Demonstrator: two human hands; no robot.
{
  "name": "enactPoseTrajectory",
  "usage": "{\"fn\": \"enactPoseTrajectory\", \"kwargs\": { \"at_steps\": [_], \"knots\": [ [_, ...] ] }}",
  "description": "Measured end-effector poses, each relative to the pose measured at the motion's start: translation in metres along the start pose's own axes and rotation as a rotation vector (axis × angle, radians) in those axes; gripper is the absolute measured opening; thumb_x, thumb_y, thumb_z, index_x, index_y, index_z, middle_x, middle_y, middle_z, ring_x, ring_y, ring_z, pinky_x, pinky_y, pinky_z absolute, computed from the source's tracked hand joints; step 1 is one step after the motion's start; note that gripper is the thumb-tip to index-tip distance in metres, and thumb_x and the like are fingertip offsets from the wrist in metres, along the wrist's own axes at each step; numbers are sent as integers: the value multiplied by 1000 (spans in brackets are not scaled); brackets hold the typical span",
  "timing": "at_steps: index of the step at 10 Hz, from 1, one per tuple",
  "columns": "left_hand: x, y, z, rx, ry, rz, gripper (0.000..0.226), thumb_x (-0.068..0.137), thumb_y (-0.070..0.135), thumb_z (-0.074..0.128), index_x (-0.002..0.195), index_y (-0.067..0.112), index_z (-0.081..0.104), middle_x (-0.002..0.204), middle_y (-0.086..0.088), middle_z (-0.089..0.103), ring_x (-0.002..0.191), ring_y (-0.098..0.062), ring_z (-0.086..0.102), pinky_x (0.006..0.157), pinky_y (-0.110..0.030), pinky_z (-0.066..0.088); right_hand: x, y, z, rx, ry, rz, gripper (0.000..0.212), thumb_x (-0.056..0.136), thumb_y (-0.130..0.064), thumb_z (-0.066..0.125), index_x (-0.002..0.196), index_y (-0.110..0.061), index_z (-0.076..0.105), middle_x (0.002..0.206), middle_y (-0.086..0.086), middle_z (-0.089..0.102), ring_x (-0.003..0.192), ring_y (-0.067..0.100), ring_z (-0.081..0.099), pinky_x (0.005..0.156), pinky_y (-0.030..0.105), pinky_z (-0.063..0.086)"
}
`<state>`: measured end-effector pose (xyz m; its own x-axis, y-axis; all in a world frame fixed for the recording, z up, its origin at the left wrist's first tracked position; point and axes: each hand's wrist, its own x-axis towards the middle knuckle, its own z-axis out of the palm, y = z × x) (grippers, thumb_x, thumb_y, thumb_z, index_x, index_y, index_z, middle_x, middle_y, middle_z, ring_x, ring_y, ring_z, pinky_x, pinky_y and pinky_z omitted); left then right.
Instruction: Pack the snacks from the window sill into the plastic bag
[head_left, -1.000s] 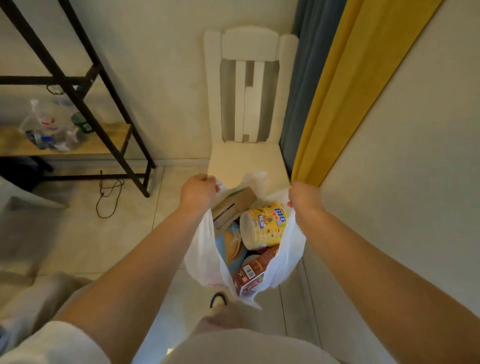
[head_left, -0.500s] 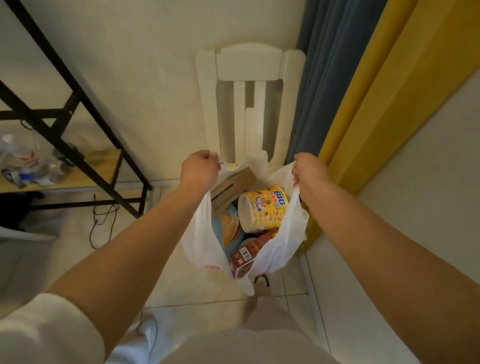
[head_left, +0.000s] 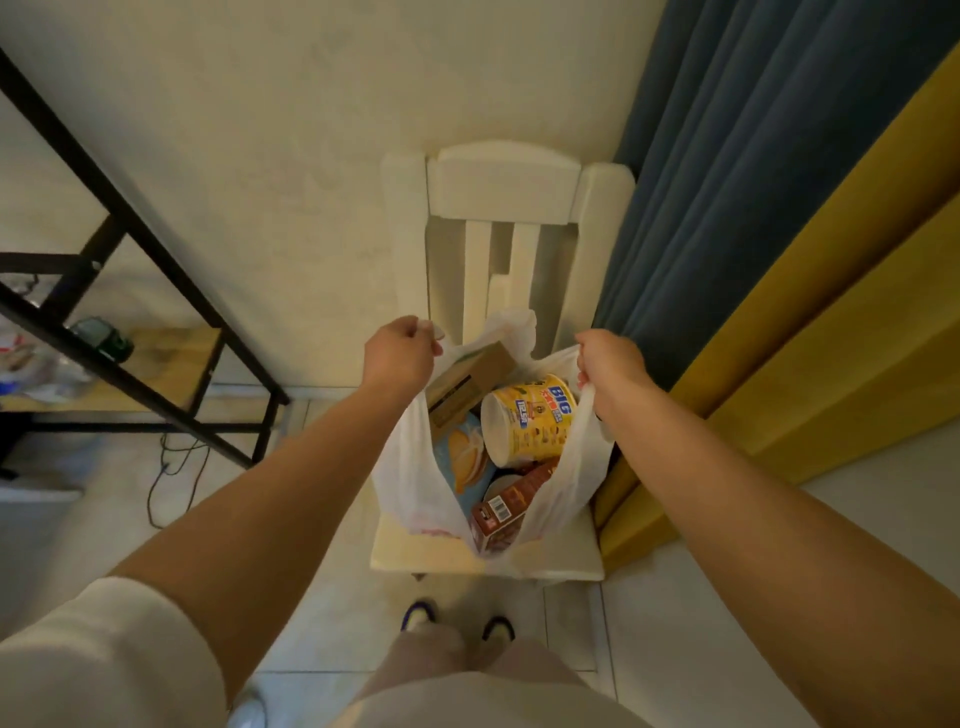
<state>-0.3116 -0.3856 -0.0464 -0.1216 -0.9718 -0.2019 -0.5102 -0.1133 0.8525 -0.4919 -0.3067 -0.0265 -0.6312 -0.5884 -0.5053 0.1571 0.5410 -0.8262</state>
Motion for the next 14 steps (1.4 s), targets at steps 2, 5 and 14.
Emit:
{"fn": "enactPoseTrajectory", "kwargs": {
  "at_steps": [2,5,14],
  "knots": [
    [39,-3,12,57,-51,8,33,101,26,36,90,9,62,89,-5,63,77,-18,53,71,-27,39,36,-24,11,-461,58,-26,33,96,-4,42,129,-5,47,108,15,51,104,29,56,82,32,47],
    [51,-32,19,180,-40,-81,32,102,27,34,91,9,58,88,-6,62,72,-22,51,68,-28,38,68,12,28,-357,48,-27,23,95,-28,43,87,-11,57,91,8,53,80,20,53,63,28,42],
    [-34,-60,16,395,-48,29,70,92,39,56,149,29,17,146,-4,38,128,-25,45,97,-38,43,15,67,8,-765,29,-326,35,96,-26,49,130,-19,48,130,8,48,113,27,53,92,41,49]
  ]
}}
